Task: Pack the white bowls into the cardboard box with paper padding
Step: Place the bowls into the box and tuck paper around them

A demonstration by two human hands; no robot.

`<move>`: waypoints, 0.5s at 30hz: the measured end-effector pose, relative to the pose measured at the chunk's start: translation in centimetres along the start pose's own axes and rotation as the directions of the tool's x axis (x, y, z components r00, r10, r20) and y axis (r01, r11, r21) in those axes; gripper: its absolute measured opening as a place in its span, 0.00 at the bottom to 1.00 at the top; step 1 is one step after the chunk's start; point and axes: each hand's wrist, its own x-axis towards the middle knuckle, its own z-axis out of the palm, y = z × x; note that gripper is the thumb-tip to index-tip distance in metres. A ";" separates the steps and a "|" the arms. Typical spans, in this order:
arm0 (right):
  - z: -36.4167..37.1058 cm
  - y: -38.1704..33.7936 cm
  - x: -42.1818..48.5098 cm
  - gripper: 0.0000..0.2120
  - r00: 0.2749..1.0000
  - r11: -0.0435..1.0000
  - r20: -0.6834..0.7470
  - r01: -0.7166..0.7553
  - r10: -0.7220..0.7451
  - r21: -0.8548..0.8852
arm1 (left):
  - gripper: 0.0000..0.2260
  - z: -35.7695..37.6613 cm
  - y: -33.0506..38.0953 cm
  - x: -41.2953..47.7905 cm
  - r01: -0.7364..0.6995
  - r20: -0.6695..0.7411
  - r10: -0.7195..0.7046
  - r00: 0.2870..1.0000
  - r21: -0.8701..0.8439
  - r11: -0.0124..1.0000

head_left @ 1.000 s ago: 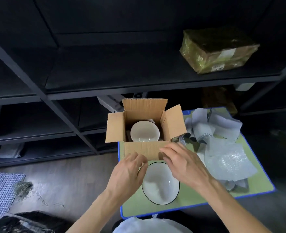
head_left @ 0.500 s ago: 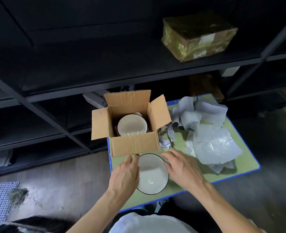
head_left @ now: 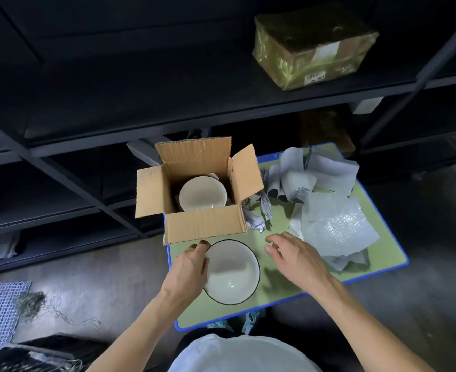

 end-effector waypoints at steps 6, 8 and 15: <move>0.4 1.0 -0.2 0.15 1.000 1.000 -0.018 -0.009 0.009 -0.015 | 0.04 -1.1 1.1 -1.1 0.014 0.016 -0.013 1.000 -0.068 0.998; 0.4 1.4 -0.2 0.15 0.999 1.000 -0.031 -0.025 0.024 -0.014 | 0.04 -1.1 1.6 -1.3 0.026 0.025 -0.024 0.999 -0.073 0.997; -0.9 5.4 -0.4 0.15 0.982 0.985 -0.084 -0.170 0.168 -0.017 | 0.04 -0.5 3.8 -1.4 0.031 0.025 -0.028 0.999 -0.171 0.985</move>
